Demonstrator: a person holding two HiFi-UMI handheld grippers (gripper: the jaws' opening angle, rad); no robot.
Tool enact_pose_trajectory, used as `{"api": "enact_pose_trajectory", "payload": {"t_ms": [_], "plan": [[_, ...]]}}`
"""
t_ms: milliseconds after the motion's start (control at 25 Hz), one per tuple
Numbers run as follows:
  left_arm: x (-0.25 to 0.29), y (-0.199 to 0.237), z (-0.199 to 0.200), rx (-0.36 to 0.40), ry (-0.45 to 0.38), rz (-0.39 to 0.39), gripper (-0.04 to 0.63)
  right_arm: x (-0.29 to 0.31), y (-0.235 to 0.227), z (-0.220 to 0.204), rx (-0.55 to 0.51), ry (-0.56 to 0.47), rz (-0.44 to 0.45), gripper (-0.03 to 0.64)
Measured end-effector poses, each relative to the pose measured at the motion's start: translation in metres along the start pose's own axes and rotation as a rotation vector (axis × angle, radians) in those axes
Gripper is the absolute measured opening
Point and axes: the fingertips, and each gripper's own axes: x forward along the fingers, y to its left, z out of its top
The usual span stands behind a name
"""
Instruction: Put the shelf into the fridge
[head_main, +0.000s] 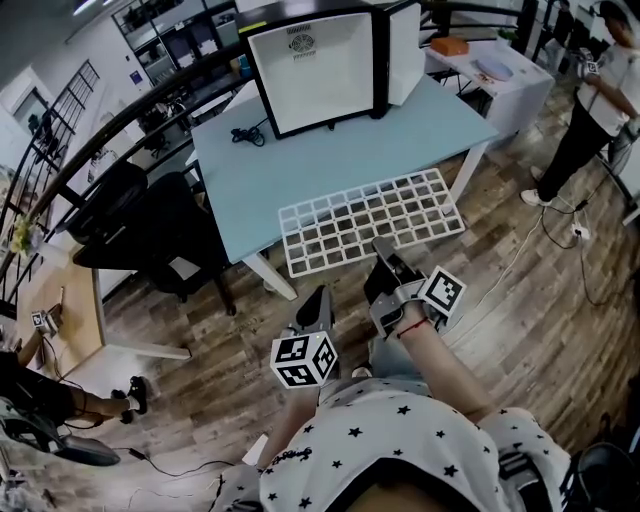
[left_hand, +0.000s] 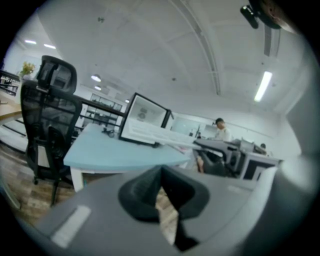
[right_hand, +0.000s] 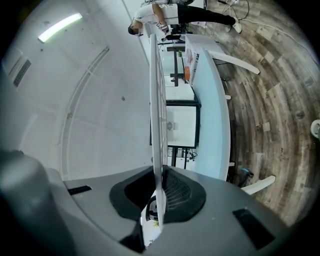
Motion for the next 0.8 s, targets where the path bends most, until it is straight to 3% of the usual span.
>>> {"api": "enact_pose_trajectory", "payload": {"t_ms": [800], "plan": [[0.101, 0.030, 0.029, -0.016, 0.031, -0.010, 0.006, 0.090, -0.022, 0.065, 0.011, -0.002, 0.011, 0.040]]}}
